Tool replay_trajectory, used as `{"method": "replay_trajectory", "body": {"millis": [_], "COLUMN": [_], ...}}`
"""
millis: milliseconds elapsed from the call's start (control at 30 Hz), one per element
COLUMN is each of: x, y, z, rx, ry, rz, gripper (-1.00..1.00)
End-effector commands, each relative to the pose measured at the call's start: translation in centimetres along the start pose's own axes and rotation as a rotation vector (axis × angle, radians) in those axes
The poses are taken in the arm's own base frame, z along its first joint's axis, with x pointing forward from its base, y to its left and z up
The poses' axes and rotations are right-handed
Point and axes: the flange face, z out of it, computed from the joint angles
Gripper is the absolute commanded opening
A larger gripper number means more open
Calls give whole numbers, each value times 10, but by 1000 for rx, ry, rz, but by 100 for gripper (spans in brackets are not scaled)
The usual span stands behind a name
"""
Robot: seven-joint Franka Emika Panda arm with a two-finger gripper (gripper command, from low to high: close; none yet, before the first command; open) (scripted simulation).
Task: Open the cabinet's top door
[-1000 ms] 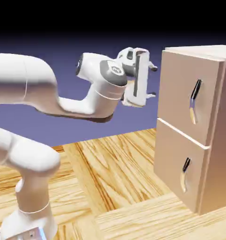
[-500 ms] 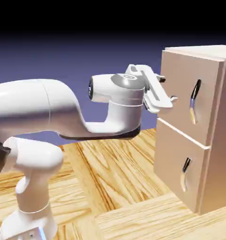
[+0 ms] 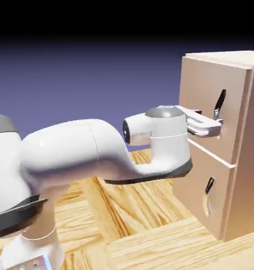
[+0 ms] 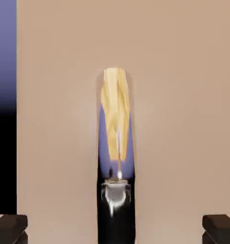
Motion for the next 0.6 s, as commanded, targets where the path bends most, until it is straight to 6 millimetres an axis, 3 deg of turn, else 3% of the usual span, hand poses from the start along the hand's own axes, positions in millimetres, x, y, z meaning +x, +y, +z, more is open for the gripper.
{"method": "replay_trajectory", "body": {"millis": [0, 33, 300, 567], "x": [0, 0, 16, 27], "y": [0, 0, 16, 26], "z": [9, 9, -25, -43], "rx": [0, 0, 96, 152], "ry": [0, 0, -96, -152], "rz": [-1, -1, -1, 0], "gripper": [100, -100, -100, -100]}}
